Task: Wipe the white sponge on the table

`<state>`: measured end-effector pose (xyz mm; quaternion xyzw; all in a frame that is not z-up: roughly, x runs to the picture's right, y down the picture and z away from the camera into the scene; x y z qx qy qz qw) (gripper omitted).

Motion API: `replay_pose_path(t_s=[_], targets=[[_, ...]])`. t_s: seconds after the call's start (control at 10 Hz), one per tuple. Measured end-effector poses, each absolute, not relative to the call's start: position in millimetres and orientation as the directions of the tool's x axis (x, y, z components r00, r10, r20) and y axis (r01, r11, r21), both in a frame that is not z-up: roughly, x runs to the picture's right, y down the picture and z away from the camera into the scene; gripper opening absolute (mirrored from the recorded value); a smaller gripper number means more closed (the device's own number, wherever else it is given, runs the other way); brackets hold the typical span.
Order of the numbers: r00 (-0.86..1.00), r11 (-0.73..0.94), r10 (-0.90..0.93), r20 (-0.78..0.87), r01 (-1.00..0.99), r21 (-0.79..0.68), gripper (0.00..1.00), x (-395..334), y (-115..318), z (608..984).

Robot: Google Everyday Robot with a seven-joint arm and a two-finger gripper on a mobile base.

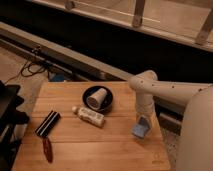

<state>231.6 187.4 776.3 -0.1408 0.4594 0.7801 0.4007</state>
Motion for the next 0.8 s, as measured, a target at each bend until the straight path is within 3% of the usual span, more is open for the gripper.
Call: replay_pose_path(t_s=[0.3, 0.8], targets=[[-0.627, -0.242, 0.509, -0.590, -0.762, 0.601, 0.09, 253.2, 183.7, 780.5], [-0.557, -0.175, 0.542, -0.629, -0.807, 0.565, 0.09, 202.4, 161.5, 797.0]])
